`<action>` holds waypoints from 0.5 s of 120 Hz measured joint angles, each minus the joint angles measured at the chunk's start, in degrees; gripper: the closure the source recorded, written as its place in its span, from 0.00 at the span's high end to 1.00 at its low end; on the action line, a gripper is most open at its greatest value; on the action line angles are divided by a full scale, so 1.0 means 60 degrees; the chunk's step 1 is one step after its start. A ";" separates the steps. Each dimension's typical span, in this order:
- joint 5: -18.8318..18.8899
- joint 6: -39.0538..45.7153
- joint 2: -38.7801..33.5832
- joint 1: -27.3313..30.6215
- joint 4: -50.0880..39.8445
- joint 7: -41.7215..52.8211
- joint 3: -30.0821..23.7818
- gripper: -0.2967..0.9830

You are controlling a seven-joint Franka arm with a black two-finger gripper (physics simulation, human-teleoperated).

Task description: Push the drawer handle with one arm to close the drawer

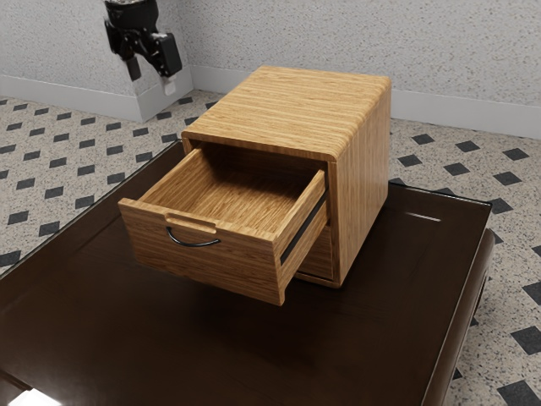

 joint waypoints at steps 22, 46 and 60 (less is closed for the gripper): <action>-0.0046 0.0022 -0.1014 -0.0015 -0.1380 0.0050 -0.0036 0.77; -0.0540 0.0851 -0.5461 -0.0044 -0.6517 -0.0454 -0.0555 0.62; -0.0813 0.1568 -0.7224 -0.0059 -0.9217 -0.1368 -0.1237 0.39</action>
